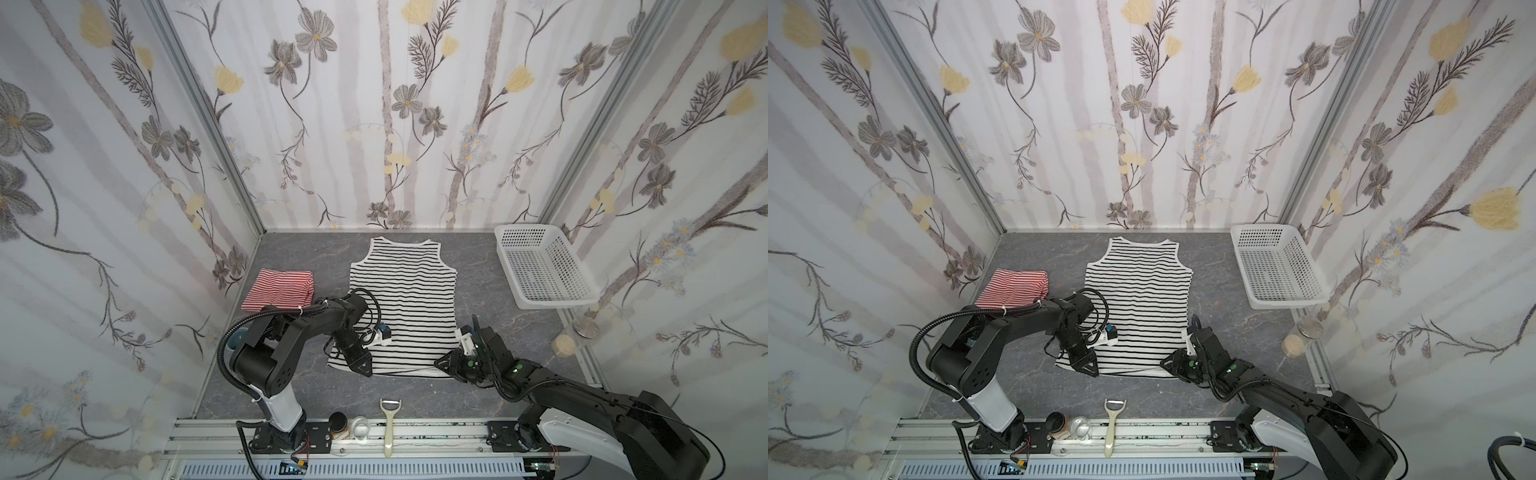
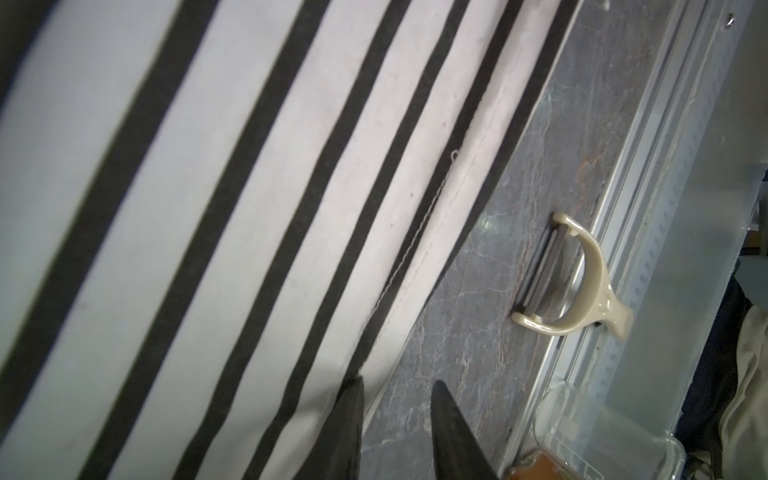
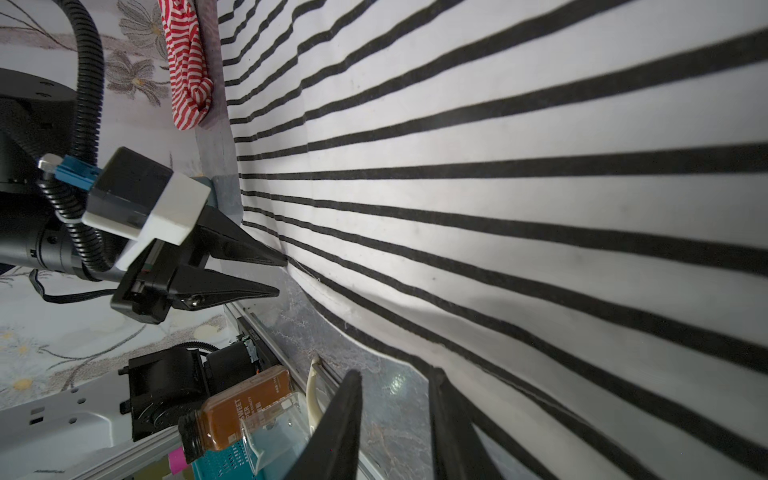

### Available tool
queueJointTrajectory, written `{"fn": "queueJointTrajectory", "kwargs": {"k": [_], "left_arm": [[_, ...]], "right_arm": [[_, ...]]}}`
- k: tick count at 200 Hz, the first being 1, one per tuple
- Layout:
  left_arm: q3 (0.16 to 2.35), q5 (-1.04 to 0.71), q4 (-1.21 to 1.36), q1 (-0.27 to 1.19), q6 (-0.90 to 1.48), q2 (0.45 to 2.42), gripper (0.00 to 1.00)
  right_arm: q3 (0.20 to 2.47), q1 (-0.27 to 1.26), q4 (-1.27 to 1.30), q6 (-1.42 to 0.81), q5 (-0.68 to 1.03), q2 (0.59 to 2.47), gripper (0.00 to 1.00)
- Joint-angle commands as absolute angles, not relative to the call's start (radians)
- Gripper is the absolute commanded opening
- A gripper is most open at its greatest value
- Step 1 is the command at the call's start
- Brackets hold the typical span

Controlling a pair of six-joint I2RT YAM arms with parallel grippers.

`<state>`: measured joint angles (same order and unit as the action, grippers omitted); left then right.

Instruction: Fold and stack the tank tops

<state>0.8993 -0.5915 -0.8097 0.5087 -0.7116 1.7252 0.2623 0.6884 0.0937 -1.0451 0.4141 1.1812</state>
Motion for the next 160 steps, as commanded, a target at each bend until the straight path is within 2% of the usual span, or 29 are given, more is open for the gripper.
{"fn": "queueJointTrajectory", "kwargs": {"k": [1, 34, 75, 112, 160], "left_arm": [[0.914, -0.516, -0.833, 0.503, -0.739, 1.713, 0.31], [1.004, -0.533, -0.844, 0.482, -0.732, 1.692, 0.31], [1.152, -0.547, -0.84, 0.416, -0.712, 1.772, 0.31], [1.35, -0.526, -0.764, 0.344, -0.6, 1.909, 0.32], [1.653, -0.389, -0.72, 0.33, -0.458, 2.154, 0.32]], "right_arm": [[0.272, 0.689, 0.078, -1.035, 0.425, 1.14, 0.31], [0.265, 0.683, 0.114, -1.068, 0.406, 1.112, 0.32], [0.256, 0.703, 0.18, -1.084, 0.408, 1.24, 0.32], [0.243, 0.715, 0.098, -1.056, 0.384, 1.266, 0.31], [0.28, 0.653, -0.013, -1.022, 0.311, 1.305, 0.3]]}}
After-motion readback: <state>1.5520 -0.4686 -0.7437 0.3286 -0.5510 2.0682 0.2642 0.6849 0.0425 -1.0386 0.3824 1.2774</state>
